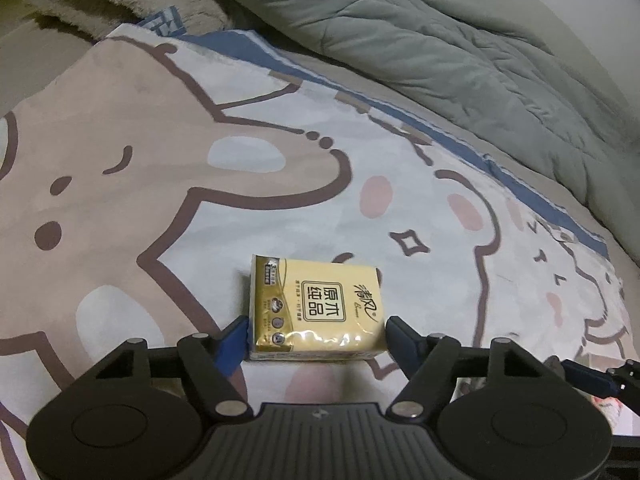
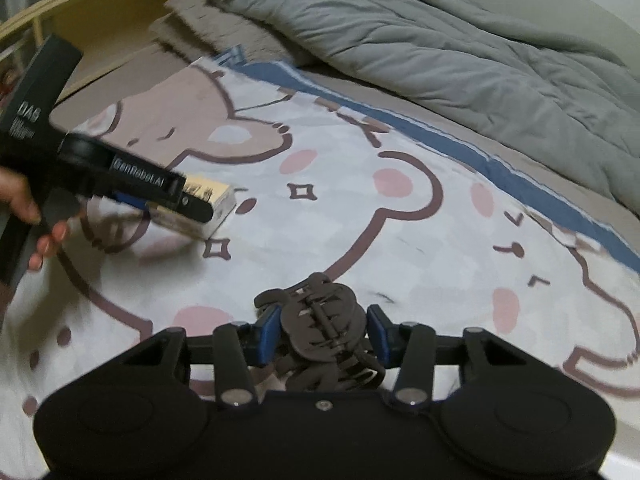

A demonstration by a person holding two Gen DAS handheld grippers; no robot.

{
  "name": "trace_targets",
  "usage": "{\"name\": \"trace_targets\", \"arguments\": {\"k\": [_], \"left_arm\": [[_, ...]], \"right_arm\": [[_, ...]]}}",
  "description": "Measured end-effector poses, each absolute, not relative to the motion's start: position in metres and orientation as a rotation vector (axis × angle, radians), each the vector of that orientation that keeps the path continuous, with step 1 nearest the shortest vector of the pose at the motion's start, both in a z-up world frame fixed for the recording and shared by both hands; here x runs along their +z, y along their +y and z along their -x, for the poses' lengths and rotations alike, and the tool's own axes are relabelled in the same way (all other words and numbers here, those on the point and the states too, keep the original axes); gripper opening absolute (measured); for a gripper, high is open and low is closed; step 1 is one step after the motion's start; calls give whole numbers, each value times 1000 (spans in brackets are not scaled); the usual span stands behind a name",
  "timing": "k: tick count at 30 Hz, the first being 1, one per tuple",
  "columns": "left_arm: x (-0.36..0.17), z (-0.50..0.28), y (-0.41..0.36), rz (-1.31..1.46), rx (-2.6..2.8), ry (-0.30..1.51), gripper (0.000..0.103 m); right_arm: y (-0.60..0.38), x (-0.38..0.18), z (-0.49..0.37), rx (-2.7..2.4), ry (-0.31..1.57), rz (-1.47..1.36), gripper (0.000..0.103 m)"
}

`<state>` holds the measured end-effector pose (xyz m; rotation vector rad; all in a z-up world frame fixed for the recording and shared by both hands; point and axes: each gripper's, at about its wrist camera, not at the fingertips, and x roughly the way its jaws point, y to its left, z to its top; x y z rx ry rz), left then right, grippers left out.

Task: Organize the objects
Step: 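Carry the tissue pack and claw clip over the white box with both tools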

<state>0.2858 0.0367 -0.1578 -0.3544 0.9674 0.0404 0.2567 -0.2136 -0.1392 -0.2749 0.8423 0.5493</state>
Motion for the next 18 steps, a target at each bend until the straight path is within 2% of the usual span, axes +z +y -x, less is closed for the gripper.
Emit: {"name": "trace_targets", "arguments": {"k": [9, 18], "left_arm": [[-136, -265, 31, 285, -45, 960, 73], [-109, -238, 33, 265, -93, 918, 72]], "right_arm": [[-217, -125, -243, 414, 876, 93, 47], [-222, -103, -219, 328, 852, 45, 47]]}}
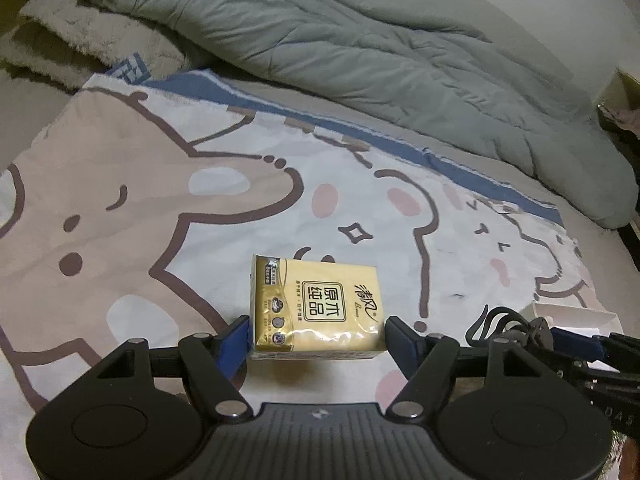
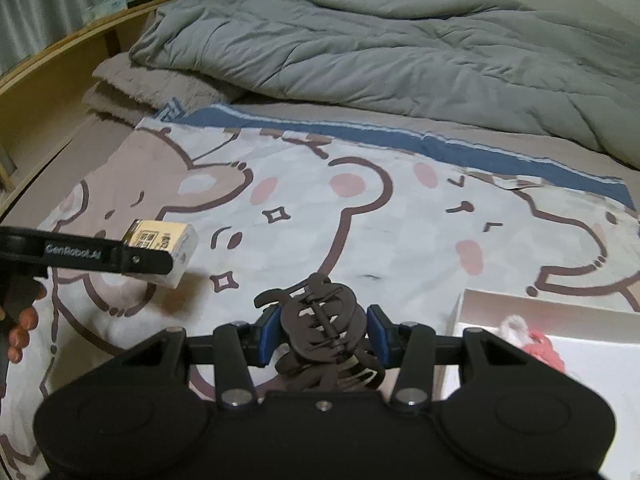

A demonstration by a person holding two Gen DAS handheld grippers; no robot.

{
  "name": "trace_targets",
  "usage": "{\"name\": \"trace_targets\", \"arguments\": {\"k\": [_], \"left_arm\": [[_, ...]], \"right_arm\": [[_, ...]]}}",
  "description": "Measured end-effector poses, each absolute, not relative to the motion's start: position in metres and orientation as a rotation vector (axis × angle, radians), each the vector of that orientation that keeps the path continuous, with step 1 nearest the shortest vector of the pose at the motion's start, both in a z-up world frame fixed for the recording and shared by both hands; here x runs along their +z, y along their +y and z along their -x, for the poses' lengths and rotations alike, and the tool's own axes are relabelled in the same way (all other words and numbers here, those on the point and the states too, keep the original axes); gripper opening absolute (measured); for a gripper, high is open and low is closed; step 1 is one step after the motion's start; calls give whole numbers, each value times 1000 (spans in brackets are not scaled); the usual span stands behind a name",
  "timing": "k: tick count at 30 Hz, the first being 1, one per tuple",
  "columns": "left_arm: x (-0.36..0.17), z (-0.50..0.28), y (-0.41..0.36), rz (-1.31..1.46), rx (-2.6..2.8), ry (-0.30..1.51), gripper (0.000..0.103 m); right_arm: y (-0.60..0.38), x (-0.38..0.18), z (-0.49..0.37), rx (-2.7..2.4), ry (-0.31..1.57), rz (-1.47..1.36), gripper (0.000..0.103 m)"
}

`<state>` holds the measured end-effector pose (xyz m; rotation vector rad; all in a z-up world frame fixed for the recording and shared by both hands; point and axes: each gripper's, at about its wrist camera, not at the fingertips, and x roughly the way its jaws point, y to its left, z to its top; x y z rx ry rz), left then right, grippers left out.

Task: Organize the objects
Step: 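Carry the tissue pack and claw clip over the white box with both tools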

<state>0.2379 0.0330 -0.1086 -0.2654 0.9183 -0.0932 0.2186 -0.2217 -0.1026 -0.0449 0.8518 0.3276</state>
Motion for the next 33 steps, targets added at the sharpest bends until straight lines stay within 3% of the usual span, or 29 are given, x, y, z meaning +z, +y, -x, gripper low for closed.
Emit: {"name": "trace_targets", "arguments": {"k": [19, 33], "left_arm": [[-63, -195, 21, 282, -205, 820, 72], [-56, -201, -28, 297, -285, 792, 72]], "right_arm": [[-240, -53, -178, 182, 756, -69, 47], [-303, -34, -159, 72, 686, -121, 47]]}}
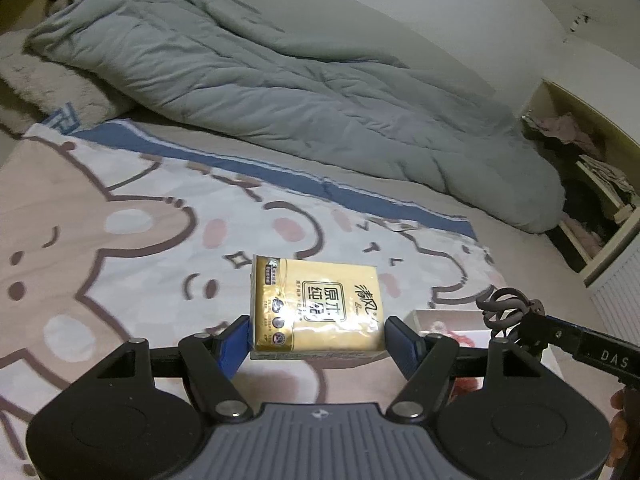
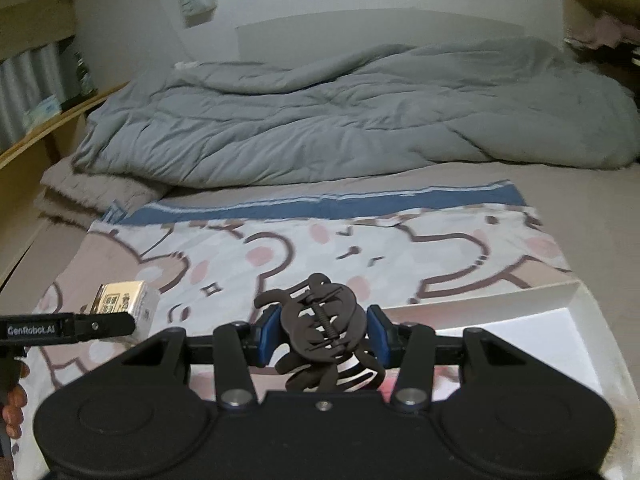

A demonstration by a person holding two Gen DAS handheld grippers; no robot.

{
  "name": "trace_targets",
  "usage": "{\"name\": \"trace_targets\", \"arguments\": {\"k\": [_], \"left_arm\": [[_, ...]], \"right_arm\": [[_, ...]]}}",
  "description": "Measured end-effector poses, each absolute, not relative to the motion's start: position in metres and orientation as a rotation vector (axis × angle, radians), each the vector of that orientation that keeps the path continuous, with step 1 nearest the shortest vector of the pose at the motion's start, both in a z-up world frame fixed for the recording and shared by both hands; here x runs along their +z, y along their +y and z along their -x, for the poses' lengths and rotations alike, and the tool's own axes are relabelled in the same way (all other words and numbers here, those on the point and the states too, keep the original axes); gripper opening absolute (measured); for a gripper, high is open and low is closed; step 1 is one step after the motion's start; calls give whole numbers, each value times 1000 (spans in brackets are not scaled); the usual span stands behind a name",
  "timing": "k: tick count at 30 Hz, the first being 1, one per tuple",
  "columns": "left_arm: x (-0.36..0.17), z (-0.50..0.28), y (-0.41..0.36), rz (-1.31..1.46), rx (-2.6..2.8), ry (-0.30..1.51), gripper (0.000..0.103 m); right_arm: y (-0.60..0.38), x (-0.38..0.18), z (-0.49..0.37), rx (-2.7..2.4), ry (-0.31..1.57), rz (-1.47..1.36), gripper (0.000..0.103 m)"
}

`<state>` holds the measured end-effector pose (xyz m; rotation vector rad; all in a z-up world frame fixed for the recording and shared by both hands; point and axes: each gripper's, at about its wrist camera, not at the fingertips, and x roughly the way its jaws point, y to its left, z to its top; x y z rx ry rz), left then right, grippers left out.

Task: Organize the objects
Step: 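Carry the tissue pack and claw clip over the white box with both tools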

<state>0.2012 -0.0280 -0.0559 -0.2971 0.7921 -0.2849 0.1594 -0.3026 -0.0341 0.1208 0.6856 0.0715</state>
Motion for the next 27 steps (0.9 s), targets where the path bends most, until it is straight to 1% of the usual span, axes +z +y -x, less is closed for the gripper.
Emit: {"name": "trace_targets", "arguments": {"k": [8, 18, 27], "left_arm": [[-60, -207, -73, 309, -354, 786, 72], [-51, -210, -131, 279, -471, 764, 72], [-51, -209, -199, 196, -627, 754, 72]], "right_arm": [[-355, -37, -153, -31, 676, -170, 47], [-409, -50, -148, -128, 684, -214, 47], [-442, -63, -148, -204, 685, -242, 47]]}}
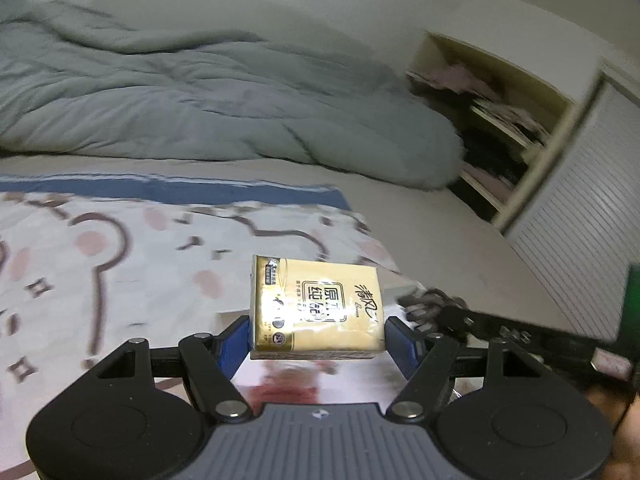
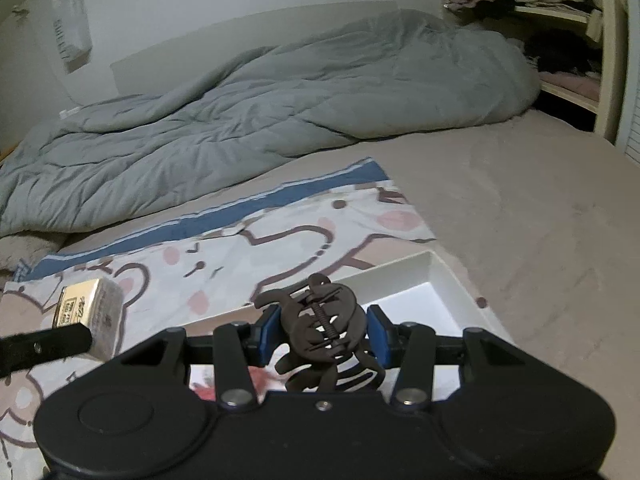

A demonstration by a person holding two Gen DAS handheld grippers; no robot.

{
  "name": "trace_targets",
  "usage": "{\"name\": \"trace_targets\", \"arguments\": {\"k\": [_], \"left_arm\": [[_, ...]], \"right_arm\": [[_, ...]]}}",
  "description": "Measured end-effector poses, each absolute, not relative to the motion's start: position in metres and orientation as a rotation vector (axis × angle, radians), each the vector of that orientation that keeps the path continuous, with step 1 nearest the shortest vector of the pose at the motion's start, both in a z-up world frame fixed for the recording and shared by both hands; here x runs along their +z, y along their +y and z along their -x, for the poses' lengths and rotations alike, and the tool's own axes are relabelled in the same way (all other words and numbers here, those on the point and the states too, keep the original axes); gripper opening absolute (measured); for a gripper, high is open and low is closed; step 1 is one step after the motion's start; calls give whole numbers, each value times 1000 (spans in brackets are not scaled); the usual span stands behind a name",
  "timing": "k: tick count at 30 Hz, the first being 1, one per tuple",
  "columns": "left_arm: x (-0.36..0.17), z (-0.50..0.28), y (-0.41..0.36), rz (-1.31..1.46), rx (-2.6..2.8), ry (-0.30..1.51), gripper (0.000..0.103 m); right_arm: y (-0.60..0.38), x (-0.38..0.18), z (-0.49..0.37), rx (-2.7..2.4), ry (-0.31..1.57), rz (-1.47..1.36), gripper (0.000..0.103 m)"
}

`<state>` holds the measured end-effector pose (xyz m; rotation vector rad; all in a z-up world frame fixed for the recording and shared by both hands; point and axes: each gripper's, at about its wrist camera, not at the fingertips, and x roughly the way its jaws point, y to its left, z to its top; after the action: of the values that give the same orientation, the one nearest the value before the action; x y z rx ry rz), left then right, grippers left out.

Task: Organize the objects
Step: 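Carry the tissue pack and claw clip over the white box with both tools, then release the tissue pack from the left tool while the right tool releases the claw clip into the box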

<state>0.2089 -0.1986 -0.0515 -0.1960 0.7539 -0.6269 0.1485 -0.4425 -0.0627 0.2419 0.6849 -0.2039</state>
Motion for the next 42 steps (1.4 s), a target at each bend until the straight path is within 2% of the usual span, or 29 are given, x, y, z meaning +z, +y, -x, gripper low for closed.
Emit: {"name": "trace_targets", "arguments": {"k": [5, 21, 23, 24, 25, 26, 28, 29, 41, 42], "left_arm": [[-65, -202, -241, 59, -740, 728, 72], [-127, -220, -297, 34, -829, 840, 72], [-133, -222, -297, 44, -813, 841, 75], [-136, -223, -297, 49, -811, 849, 81], [-139, -224, -297, 48, -815, 867, 86], [-142, -224, -297, 42, -816, 878, 87], [-145, -223, -297, 14, -818, 889, 87], [-146, -222, -297, 5, -816, 891, 87], [-135, -216, -290, -2, -810, 886, 87], [-133, -215, -289, -5, -807, 882, 87]], "right_arm": [[-462, -73, -148, -257, 692, -258, 47], [-496, -105, -152, -359, 735, -305, 47], [-496, -107, -154, -353, 731, -312, 47], [-495, -108, -155, -347, 729, -315, 47], [-495, -109, -156, -344, 729, -318, 48], [-494, -111, -157, -339, 732, -321, 48], [-492, -115, -160, -338, 744, -324, 62], [-490, -115, -161, -348, 748, -315, 64], [-481, -112, -160, -344, 755, -274, 66], [-480, -110, -158, -342, 752, -274, 68]]}}
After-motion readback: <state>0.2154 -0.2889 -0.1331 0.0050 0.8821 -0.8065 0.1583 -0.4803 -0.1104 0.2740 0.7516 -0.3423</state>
